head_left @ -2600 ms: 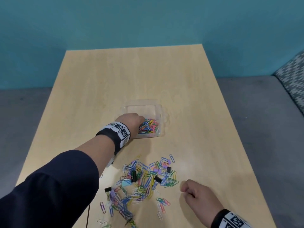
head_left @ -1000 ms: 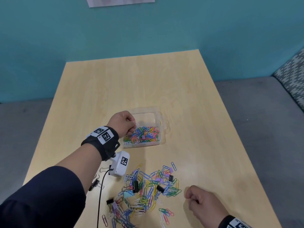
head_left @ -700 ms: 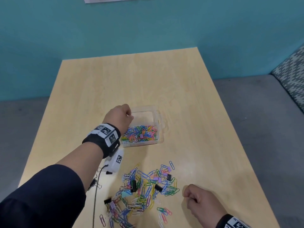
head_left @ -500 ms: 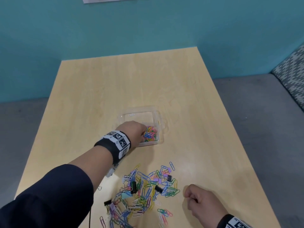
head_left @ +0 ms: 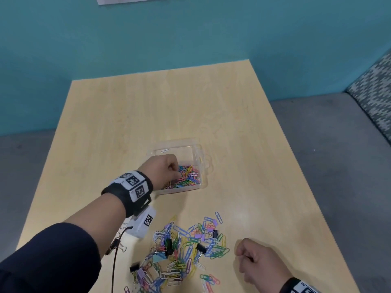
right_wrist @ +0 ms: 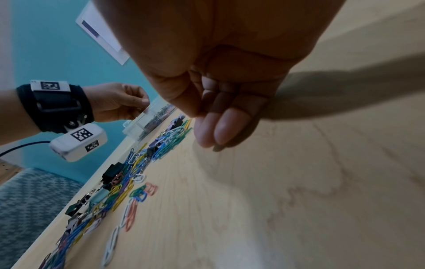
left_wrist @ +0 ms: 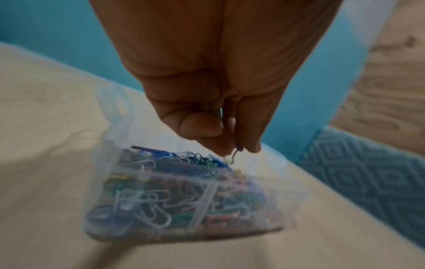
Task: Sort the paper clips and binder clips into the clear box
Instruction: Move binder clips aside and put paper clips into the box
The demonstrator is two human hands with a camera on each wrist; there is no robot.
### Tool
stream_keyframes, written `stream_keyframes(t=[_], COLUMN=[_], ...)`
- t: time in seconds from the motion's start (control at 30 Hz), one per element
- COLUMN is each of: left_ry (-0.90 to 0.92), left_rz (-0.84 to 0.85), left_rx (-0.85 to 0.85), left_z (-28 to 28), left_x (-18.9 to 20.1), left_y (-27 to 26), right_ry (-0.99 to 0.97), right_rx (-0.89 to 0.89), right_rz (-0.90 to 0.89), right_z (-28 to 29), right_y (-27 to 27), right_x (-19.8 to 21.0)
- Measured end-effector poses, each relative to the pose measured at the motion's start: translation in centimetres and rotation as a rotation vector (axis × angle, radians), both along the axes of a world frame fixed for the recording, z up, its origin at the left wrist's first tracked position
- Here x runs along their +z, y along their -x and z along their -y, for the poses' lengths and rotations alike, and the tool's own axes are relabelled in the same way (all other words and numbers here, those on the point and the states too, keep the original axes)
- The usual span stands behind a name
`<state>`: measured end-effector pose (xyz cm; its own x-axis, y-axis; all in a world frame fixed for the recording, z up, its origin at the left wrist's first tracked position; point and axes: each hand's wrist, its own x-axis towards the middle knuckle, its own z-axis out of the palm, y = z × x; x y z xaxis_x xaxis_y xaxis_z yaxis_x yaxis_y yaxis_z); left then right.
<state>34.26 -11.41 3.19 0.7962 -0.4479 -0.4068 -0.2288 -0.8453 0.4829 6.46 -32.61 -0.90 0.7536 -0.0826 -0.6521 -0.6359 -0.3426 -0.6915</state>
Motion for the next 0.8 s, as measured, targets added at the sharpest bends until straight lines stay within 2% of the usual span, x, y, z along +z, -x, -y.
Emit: stream_keyframes(t=[0.1, 0.23, 0.27, 0.3, 0.33, 0.4, 0.5, 0.6, 0.8], left_ry=[0.231, 0.425, 0.423, 0.338, 0.174, -0.226, -0.599, -0.783, -0.858], left_rz=[-0.116, -0.161, -0.143, -0.077, 0.023, 0.210, 0.265, 0.275, 0.273], left_rx=[0.210, 0.412, 0.426, 0.396, 0.311, 0.049, -0.218, -0.350, -0.429], left_z=[-0.6, 0.0, 0.1, 0.1, 0.0, 0.1, 1.0, 2.2, 3.9], left_x=[0.6, 1.0, 1.0, 0.9, 0.9, 0.6, -0.6, -1.4, -1.2], left_y=[-1.1, -3.2, -3.7, -4.3, -4.9, -5.9, -6.5, -6.7, -7.3], right_ry=[-0.009, -0.016, -0.022, -0.031, -0.039, -0.057, -0.079, -0.074, -0.002], right_rx=[-0.017, -0.016, -0.018, -0.019, -0.020, -0.028, -0.046, -0.042, 0.006], right_rz=[-0.008, -0.026, -0.030, -0.032, -0.033, -0.037, -0.040, -0.029, 0.005], right_z=[0.0, 0.0, 0.0, 0.0, 0.0, 0.0, 0.0, 0.0, 0.0], right_y=[-0.2, -0.2, -0.2, -0.2, -0.2, -0.3, -0.3, -0.4, -0.4], right_x=[0.1, 0.0, 0.0, 0.1, 0.2, 0.3, 0.6, 0.7, 0.5])
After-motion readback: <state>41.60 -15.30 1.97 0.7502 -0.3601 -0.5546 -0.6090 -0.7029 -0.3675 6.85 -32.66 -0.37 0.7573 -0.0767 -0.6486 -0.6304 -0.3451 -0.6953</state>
